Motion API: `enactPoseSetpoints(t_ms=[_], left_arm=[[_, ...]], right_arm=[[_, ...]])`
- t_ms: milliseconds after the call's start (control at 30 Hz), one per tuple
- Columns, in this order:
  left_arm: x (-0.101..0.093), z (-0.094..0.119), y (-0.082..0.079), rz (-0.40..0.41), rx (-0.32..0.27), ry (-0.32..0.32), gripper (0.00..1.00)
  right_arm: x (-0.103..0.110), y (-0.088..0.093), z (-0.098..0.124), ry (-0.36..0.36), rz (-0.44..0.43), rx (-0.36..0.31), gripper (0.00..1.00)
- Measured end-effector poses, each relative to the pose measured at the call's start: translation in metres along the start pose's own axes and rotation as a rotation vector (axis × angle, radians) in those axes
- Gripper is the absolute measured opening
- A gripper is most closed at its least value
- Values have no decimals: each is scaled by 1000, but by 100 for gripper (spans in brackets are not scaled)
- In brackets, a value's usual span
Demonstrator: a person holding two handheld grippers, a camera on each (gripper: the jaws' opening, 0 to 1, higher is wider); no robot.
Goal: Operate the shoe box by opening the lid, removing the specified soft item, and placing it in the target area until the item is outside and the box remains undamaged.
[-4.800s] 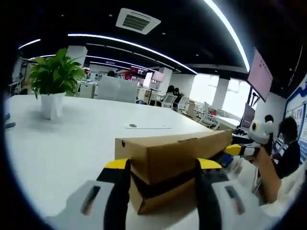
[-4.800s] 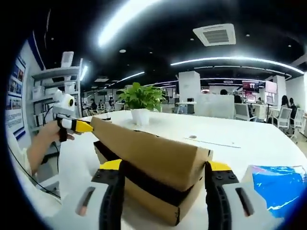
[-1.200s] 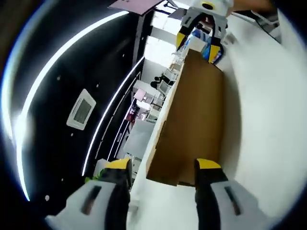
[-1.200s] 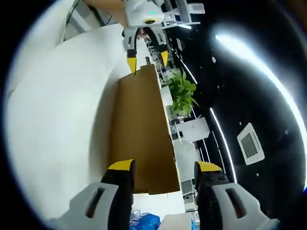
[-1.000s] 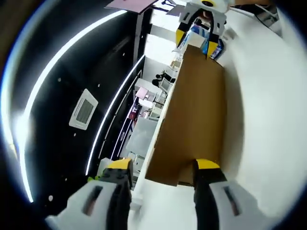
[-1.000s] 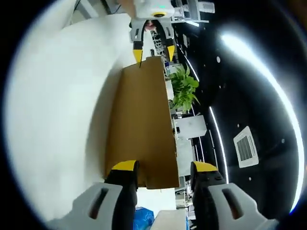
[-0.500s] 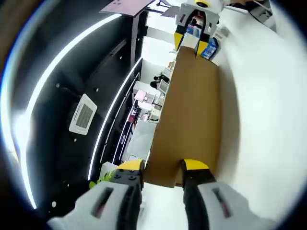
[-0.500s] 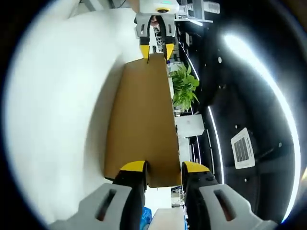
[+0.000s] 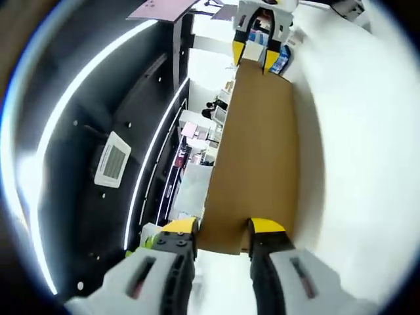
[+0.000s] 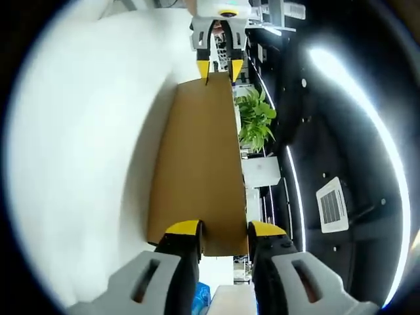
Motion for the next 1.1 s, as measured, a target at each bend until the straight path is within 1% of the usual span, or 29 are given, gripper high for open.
enactPoseSetpoints(t_ms=[300, 433, 533, 600, 667, 733, 900, 967, 1000, 1033, 1067, 1100], left_arm=[[-6, -1, 3, -13, 9, 18, 30], [-9, -1, 4, 3, 8, 33, 31], [-11, -1, 4, 6, 10, 41, 31], [-12, -1, 4, 10, 10, 41, 30], [-13, -1, 5, 41, 2, 34, 30], [-12, -1, 5, 55, -5, 27, 29], [-13, 0, 4, 56, -9, 23, 29], [-13, 0, 4, 69, -12, 13, 29], [-13, 0, 3, 95, -17, 8, 30], [-13, 0, 3, 176, -34, 0, 31], [-13, 1, 3, 232, -48, 4, 31], [-10, 2, 3, 295, -70, 8, 32]], right_arm=[[6, 0, -1, -23, -6, 2, 27], [9, 1, -2, -39, -3, 7, 27], [12, 0, -2, -51, 2, 11, 28], [15, 1, -1, -61, 27, 8, 29], [15, 1, -1, -58, 9, 5, 29], [16, 1, -1, -53, 8, 9, 29], [15, -2, -1, -39, -4, 22, 27], [15, -2, 0, -48, -59, 13, 29], [16, -3, 0, -48, -117, 4, 32], [16, -3, 0, -55, -131, 3, 34], [15, -3, 0, -59, -176, -4, 35], [13, -3, 0, -47, -215, -10, 34]])
Point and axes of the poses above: the point that each gripper's makers call its tool centre point, and the gripper's own axes: z roughly backward along the fingers, x roughly to its left, y roughly out of its underside, the point moved 9 cm from there along z, roughly backward along the fingers, and after that the axes turned 9 degrees about -x, right-handed, at the moved point
